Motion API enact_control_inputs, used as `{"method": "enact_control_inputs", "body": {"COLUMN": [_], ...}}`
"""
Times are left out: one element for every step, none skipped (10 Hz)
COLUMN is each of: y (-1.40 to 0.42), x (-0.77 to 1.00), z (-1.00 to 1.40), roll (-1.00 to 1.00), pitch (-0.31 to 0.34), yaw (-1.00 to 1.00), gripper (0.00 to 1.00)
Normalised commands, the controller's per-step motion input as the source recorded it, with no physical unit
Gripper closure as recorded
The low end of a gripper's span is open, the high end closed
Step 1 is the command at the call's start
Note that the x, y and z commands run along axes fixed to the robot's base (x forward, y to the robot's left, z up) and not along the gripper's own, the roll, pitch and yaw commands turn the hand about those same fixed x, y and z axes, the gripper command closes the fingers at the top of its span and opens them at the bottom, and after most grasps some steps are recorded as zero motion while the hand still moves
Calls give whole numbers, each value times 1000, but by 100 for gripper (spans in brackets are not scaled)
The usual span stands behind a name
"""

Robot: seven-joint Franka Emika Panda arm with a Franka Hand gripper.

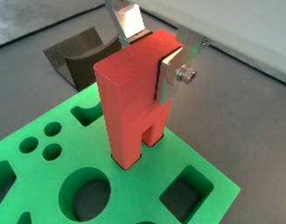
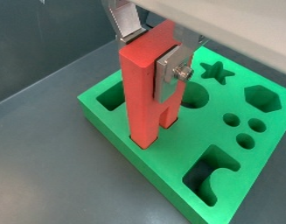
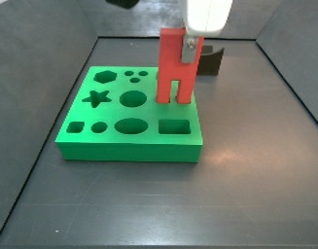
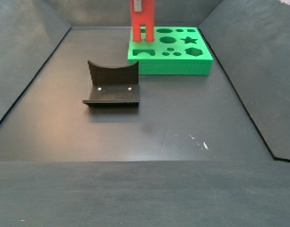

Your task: Insert the double-square object.

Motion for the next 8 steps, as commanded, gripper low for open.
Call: {"method": "enact_control_inputs", "body": {"y": [0,0,0,0,0,0,0,0], "x": [0,0,0,0,-9,-26,-40,0], "z": [-271,-251,-257,-260,-254,-240,-106,0], "roll": [0,0,0,0,0,0,0,0], "pitch": [0,0,0,0,0,0,0,0], "yaw": [0,0,0,0,0,0,0,0], "gripper": [100,100,100,100,100,100,100,100]}}
